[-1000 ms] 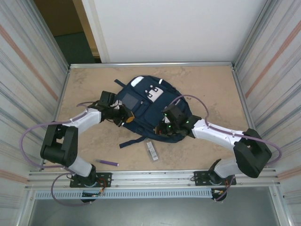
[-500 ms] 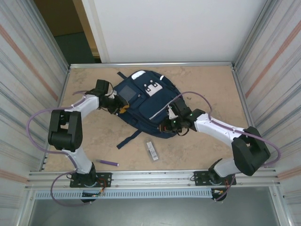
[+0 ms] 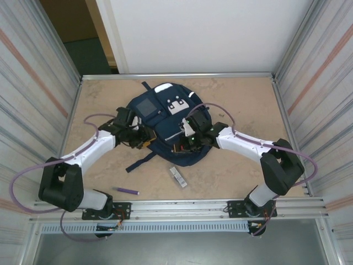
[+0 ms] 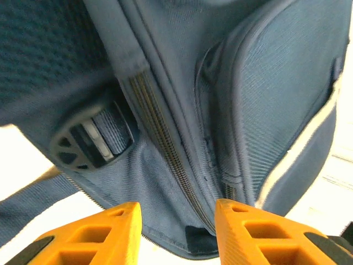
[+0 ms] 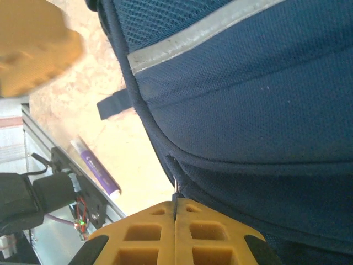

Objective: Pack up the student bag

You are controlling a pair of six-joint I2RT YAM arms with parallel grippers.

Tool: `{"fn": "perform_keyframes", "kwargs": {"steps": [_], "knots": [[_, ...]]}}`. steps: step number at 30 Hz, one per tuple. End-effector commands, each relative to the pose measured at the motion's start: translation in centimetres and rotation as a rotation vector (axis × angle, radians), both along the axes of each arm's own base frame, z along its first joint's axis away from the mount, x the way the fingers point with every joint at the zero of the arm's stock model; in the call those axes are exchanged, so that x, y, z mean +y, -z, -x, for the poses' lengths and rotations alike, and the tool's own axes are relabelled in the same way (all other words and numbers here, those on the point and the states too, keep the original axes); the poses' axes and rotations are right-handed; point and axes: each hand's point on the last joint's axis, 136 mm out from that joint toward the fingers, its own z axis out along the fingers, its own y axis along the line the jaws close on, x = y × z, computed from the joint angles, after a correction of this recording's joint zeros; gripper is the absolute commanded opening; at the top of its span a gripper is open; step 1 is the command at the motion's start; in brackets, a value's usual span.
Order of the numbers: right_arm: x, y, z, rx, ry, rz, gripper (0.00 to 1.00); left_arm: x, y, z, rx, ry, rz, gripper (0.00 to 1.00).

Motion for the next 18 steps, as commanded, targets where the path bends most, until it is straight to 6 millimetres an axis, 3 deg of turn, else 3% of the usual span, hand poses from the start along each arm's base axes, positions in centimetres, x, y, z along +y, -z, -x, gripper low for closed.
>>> {"fn": "perform_keyframes", "kwargs": {"steps": [1,9,15,18], "knots": [[0.8,-0.2,0.5,-0.011,-0.064,-0.005,0.0,-0.8,0.8,-1.4,-0.006,-0.062,0.018,0.39],[-0.8,2.5,2.8,-0.017,-0.125,0.121,0.01,-3.9,2.4,-2.3,-0.058,-0.063,0.019,0.39],[-2.0,2.9,2.3,-0.06,-0.071,0.246,0.38,-4.2,4.1,-1.5,-0.031,-0.048,-0.022,0.39],[-2.0,3.1,1.9,-0.035,-0.017,0.278,0.4,-4.6,4.5,-1.1,-0.016,-0.041,-0.021,0.39]]}}
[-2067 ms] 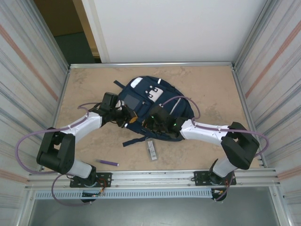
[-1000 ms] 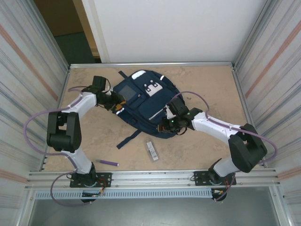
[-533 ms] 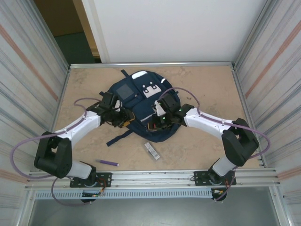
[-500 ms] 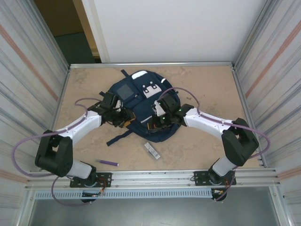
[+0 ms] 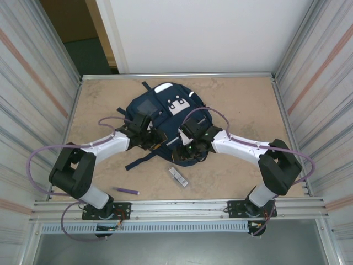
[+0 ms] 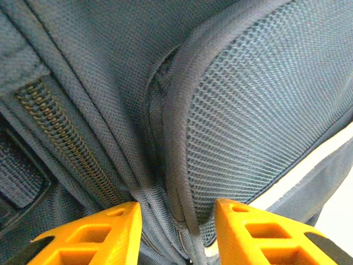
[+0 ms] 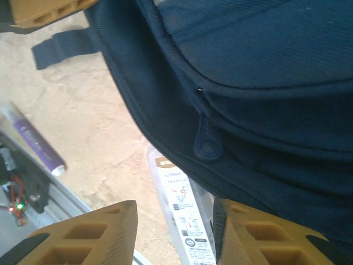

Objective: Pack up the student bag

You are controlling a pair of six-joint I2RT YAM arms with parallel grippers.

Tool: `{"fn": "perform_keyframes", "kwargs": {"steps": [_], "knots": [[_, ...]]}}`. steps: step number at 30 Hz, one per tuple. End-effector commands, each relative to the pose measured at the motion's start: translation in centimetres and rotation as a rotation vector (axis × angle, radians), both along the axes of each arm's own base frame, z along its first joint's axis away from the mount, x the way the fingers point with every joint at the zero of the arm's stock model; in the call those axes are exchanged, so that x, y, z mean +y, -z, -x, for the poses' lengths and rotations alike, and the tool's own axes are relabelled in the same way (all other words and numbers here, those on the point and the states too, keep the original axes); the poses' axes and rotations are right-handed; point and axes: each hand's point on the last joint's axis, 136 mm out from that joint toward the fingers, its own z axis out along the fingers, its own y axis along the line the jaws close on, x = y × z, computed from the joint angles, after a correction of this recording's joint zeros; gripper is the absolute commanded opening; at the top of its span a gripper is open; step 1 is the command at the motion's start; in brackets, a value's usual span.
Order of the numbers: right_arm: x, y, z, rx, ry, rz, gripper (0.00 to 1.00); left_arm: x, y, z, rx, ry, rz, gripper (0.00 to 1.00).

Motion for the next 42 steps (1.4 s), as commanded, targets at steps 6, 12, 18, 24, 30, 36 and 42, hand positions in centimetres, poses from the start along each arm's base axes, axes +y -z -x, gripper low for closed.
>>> {"fn": "perform_keyframes", "kwargs": {"steps": [6,12,18,24,30,36,42], "knots": [[0.0,1.1,-1.7,-0.072,0.111,0.176,0.39,-0.5,1.0,0.4,0.013,-0.006,-0.012,0.39],[0.5,0.9,-2.5,-0.102,0.104,0.182,0.39,-1.0,0.8,0.3,-0.001,0.033,-0.002,0.39],[-1.4,-2.0,-3.8,-0.193,0.15,0.134,0.44,-2.4,-1.0,0.4,-0.068,0.084,-0.017,0.4],[-3.6,-4.9,-4.8,-0.277,0.243,0.005,0.45,-3.6,-2.4,-0.5,-0.083,0.081,0.0,0.33],[-4.8,-5.2,-4.7,-0.3,0.268,-0.021,0.46,-4.2,-1.5,-1.8,-0.09,0.074,-0.037,0.28],[-5.2,-4.5,-4.1,-0.287,0.267,-0.017,0.49,-4.5,1.3,-1.6,-0.044,0.079,-0.091,0.4],[-4.5,-3.7,-3.4,-0.27,0.245,-0.043,0.49,-4.6,0.6,-3.5,-0.09,0.014,-0.03,0.0]]}}
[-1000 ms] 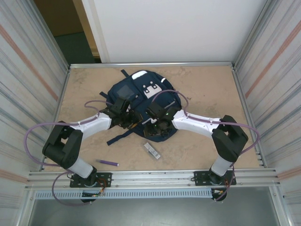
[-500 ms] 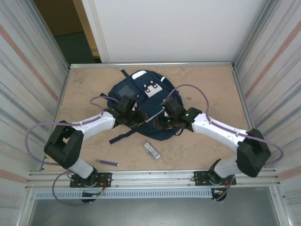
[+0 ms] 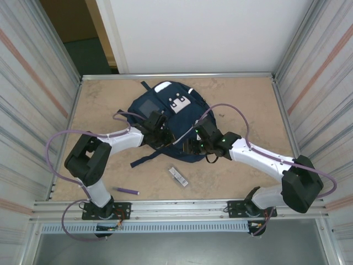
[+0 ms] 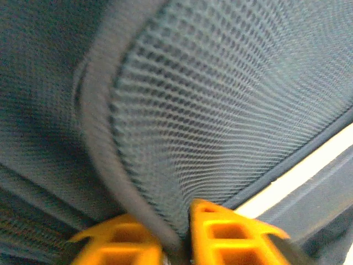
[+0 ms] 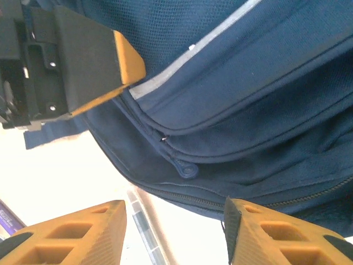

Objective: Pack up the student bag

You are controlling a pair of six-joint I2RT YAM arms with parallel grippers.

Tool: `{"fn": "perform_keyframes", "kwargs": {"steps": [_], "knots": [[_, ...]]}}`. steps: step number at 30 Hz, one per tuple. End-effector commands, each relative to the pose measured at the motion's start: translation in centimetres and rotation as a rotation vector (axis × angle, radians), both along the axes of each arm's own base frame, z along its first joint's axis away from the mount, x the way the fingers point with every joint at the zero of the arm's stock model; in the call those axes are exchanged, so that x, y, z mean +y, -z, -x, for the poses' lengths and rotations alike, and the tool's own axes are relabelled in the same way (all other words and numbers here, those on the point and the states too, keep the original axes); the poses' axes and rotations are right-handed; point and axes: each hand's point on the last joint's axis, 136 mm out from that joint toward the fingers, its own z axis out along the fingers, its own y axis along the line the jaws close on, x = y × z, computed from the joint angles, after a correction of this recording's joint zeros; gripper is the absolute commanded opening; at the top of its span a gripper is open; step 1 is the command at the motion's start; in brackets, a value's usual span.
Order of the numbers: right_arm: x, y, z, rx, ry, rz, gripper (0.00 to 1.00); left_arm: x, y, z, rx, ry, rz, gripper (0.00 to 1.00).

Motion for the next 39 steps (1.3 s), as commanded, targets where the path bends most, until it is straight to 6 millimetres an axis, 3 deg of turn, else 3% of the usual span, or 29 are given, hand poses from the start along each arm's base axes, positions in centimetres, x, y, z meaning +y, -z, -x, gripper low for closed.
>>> {"fn": "perform_keyframes", "kwargs": {"steps": [1,4,7,10,14,23,31,35,39], "knots": [[0.8,-0.6,0.4,-0.016,-0.034,-0.027,0.49,-0.5,-2.0,-2.0,-0.08,-0.05,0.062,0.0],[0.0,-1.0,0.5,-0.041,-0.057,0.015,0.51,-1.1,-6.2,-2.4,-0.141,-0.022,0.101,0.0],[0.2,-2.4,0.4,-0.014,-0.086,-0.11,0.55,-1.3,-9.9,-2.7,-0.184,0.005,0.121,0.0],[0.8,-3.2,0.4,-0.031,-0.149,-0.127,0.57,-1.8,-12.5,-3.0,-0.196,0.021,0.186,0.0],[0.0,-3.9,-0.4,-0.061,-0.132,-0.12,0.6,-1.9,-14.6,-3.4,-0.223,0.022,0.218,0.0],[-1.9,-3.1,-0.5,-0.124,-0.146,-0.024,0.63,-2.6,-14.7,-3.1,-0.191,0.047,0.256,0.0],[-0.7,-2.2,-1.9,-0.164,-0.257,-0.045,0.61,-3.0,-15.7,-2.8,-0.192,0.054,0.297,0.0],[-1.2,-1.3,-3.1,-0.167,-0.261,-0.021,0.6,-3.0,-16.1,-2.6,-0.191,0.058,0.308,0.0],[-0.6,-0.8,-2.8,-0.145,-0.277,-0.056,0.54,-2.7,-16.1,-2.4,-0.194,0.052,0.302,0.0]]}}
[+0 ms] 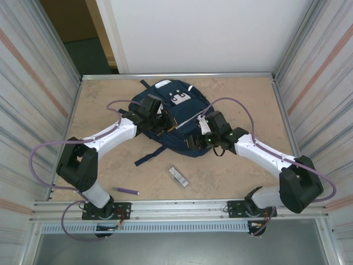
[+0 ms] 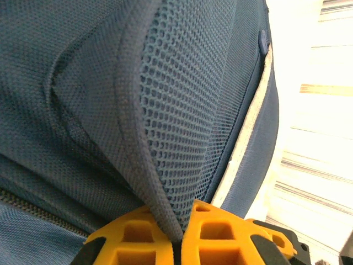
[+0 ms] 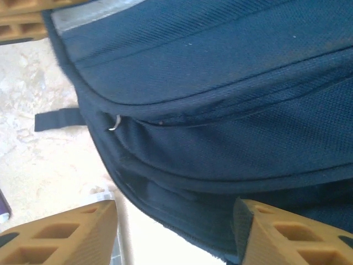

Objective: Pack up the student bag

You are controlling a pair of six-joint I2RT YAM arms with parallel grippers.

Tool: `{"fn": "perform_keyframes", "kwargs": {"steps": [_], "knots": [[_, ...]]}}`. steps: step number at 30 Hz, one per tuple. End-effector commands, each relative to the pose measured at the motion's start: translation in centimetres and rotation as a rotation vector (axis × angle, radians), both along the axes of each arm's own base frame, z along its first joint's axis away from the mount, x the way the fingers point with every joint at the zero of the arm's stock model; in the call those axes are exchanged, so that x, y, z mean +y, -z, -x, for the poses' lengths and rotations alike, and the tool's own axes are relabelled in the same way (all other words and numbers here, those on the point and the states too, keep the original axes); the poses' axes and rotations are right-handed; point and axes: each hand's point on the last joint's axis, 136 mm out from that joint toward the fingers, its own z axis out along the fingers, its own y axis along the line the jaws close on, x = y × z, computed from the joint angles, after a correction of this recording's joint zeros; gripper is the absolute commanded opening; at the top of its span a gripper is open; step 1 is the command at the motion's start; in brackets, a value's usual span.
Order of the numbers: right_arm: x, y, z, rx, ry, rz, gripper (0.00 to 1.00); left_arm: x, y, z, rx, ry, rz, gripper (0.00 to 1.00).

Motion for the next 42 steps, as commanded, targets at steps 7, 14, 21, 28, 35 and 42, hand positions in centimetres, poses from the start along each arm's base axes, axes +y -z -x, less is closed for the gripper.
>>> {"fn": "perform_keyframes", "kwargs": {"steps": [7,14,21,28,35,42], "knots": [[1.9,0.5,0.2,-0.014,-0.075,-0.05,0.47,-1.3,-6.5,-0.3,-0.131,0.04,0.136,0.0],[1.3,2.8,-0.8,-0.08,-0.063,0.079,0.51,-1.6,-6.4,-0.6,-0.125,0.035,0.153,0.0],[3.2,2.3,-0.8,-0.095,-0.072,0.077,0.36,-1.9,-5.8,-0.7,-0.113,0.04,0.155,0.0],[3.5,2.1,-1.1,-0.098,-0.028,0.054,0.22,-1.6,-5.2,-0.8,-0.101,0.033,0.156,0.0],[2.3,1.5,-1.2,-0.117,0.009,0.081,0.01,-0.9,-4.5,-1.0,-0.09,0.029,0.146,0.0],[-0.5,2.5,-0.8,-0.066,0.037,0.104,0.0,3.4,-2.4,-1.9,-0.073,-0.013,0.088,0.0]]}}
